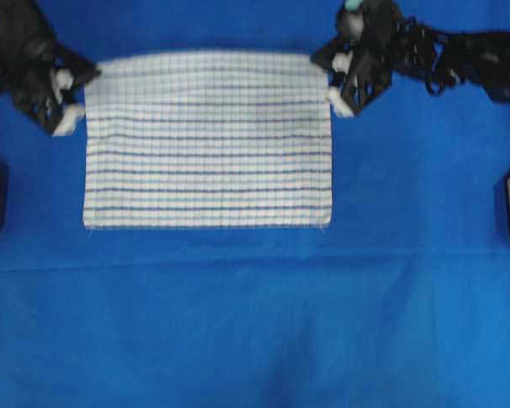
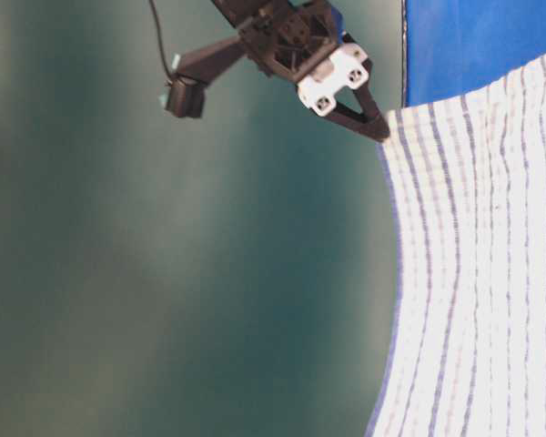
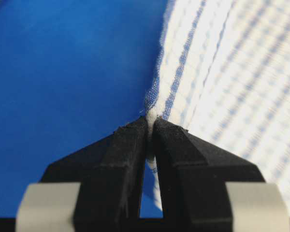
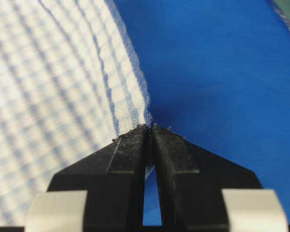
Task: Fold the blue towel.
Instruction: 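Lift the far edge with both grippers and fold it toward the near edge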
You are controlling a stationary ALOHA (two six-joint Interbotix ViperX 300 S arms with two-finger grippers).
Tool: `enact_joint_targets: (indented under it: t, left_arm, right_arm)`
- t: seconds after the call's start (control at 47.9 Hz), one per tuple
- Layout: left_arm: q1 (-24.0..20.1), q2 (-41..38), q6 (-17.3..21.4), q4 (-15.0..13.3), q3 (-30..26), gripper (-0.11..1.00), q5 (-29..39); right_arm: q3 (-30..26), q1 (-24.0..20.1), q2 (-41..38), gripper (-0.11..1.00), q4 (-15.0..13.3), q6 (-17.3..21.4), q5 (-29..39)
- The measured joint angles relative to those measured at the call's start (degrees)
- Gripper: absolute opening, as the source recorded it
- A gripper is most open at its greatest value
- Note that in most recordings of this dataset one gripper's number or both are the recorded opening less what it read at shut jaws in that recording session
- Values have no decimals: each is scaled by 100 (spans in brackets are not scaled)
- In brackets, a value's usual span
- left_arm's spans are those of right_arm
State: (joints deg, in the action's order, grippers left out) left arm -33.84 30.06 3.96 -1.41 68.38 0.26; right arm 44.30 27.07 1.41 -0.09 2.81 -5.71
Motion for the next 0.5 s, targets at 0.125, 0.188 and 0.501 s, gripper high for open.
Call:
enact_joint_targets:
  t: [0.125, 0.188, 0.501]
  left_arm:
    - [413, 545, -308, 0, 237, 3, 264]
    - [624, 773, -448, -9, 316, 3, 413]
    - [1854, 1828, -976, -9, 475, 3, 1072]
  right_arm:
    - [149, -316, 281, 6, 70, 9, 114]
    - [220, -510, 422, 6, 114, 9, 185]
    - [589, -1310, 773, 6, 264, 264, 281]
